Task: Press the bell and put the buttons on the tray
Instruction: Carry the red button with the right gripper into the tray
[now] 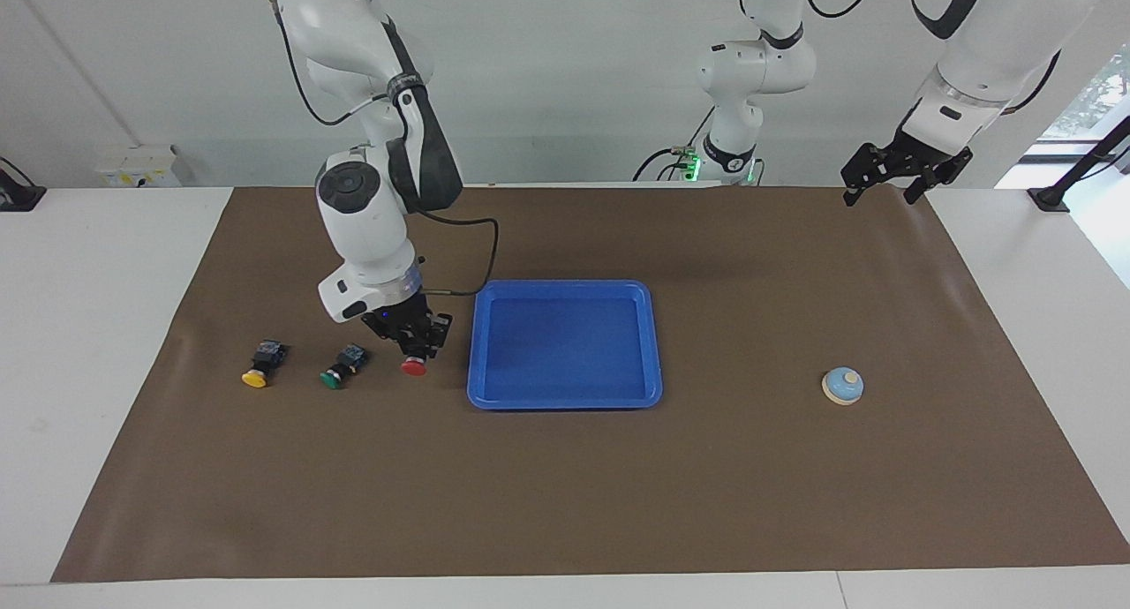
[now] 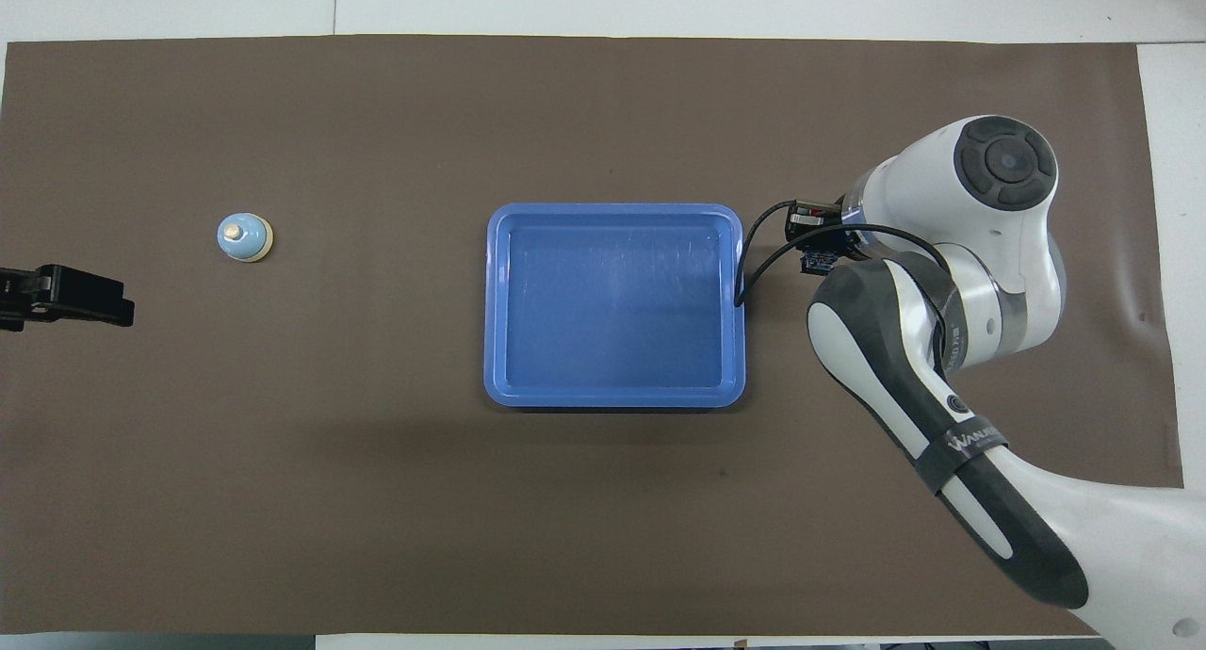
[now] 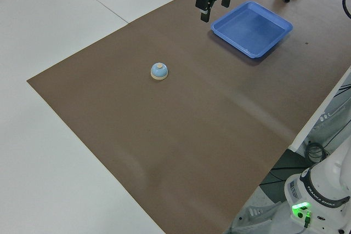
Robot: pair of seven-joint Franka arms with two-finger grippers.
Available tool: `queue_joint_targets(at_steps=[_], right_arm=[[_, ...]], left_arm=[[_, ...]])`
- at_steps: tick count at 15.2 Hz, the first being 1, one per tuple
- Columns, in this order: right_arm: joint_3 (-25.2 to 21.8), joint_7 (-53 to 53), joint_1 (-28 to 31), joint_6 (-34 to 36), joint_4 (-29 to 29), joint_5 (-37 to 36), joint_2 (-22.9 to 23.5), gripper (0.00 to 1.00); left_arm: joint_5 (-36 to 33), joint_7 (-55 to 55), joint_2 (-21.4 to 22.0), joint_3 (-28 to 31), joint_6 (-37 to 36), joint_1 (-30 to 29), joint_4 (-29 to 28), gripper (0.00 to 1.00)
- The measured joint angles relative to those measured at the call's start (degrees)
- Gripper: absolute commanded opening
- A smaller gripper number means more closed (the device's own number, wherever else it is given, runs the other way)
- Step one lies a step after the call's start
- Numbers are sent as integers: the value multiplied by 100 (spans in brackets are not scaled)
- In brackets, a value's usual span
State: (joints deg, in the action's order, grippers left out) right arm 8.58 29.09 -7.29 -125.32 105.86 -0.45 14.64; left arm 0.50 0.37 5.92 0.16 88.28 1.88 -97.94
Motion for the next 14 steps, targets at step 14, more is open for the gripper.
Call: queue_joint_targets(at_steps=[14], right_arm=[[1, 720, -1053, -1024, 201, 39, 763, 0]], left_arm=[[0, 0, 0, 0, 0, 0, 0, 100]])
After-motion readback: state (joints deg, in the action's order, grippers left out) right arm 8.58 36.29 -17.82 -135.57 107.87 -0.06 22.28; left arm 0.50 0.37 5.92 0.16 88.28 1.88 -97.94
